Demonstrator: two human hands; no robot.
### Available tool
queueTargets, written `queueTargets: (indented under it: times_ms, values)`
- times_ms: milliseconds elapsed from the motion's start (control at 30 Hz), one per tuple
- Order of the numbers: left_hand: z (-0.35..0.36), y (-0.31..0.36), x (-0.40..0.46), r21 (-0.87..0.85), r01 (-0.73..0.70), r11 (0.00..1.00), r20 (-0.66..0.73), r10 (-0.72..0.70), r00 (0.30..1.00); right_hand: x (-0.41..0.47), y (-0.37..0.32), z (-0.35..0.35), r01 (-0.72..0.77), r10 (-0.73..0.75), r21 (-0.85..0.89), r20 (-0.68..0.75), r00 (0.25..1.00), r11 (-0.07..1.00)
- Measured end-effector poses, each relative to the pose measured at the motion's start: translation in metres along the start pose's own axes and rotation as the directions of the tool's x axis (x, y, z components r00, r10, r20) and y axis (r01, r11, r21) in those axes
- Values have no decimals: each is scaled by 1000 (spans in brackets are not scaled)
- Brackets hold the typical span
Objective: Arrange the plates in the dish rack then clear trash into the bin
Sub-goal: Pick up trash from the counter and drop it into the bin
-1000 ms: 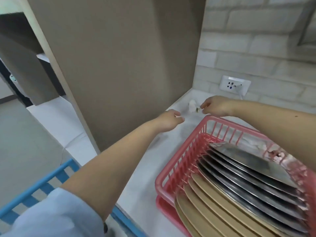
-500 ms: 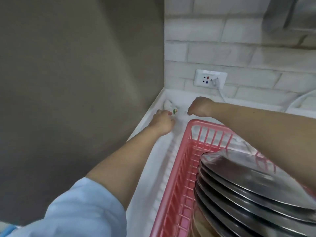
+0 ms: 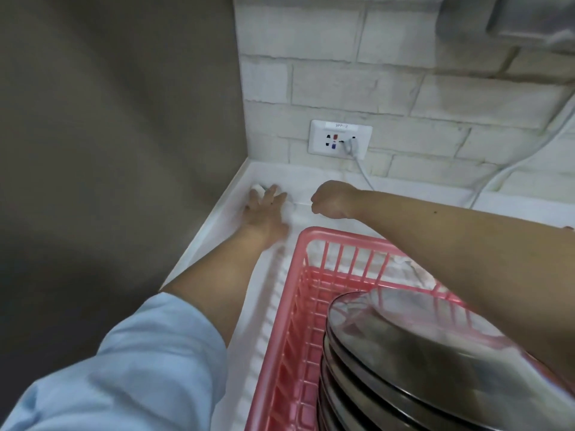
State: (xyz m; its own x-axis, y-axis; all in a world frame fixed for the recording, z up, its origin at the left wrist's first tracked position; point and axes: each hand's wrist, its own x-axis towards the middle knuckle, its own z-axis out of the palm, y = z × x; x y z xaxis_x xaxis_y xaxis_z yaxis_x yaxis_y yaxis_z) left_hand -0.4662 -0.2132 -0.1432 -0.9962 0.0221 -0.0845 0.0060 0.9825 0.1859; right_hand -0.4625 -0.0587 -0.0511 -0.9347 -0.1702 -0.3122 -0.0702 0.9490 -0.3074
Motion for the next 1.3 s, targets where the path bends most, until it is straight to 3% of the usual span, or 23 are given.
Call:
queueTargets:
  times_ms: [67, 267, 467, 533, 633, 700, 800, 1000, 1067, 1167, 1300]
  values:
    - [5, -1, 5, -4, -8, 1000, -4, 8, 1000, 1, 4, 3, -6, 6, 1, 0, 1000, 1000]
    - [9, 1, 6, -45, 28, 999, -211, -36, 977, -1, 11, 7, -22, 21, 36, 33, 999, 999]
    - [12, -1, -7, -130, 144, 981, -153, -163, 975, -7, 9, 6, 11, -14, 51, 56, 998, 999]
    - [14, -2, -11, -285, 151, 946, -103, -187, 977, -13, 6, 4, 2, -4, 48, 40, 999, 999]
    - [9, 1, -23, -699, 209, 684, 8, -285, 959, -21, 2, 0, 14, -15, 39, 16, 1000, 999]
    - [2, 4, -34, -828, 244, 505, 70, -340, 938, -26, 1, -4, 33, -34, 23, 6, 999, 999]
    - [-19, 6, -50, -918, 245, 312, 112, -390, 914, -37, -6, -11, 79, -79, -20, -21, 997, 997]
    - [-68, 9, -86, -996, 92, -13, 91, -309, 947, -66, -32, -34, 172, -175, -54, -60, 983, 984]
    - [-86, 12, -102, -992, 33, -123, 69, -301, 951, -81, -40, -40, 256, -254, 55, -43, 966, 965]
    - [-109, 20, -126, -975, -6, -222, 62, -296, 953, -105, -50, -44, 418, -416, 197, -53, 908, 887]
    - [-124, 34, -167, -982, -39, -186, 27, -341, 940, -140, -55, -42, 566, -564, 268, -91, 821, 780]
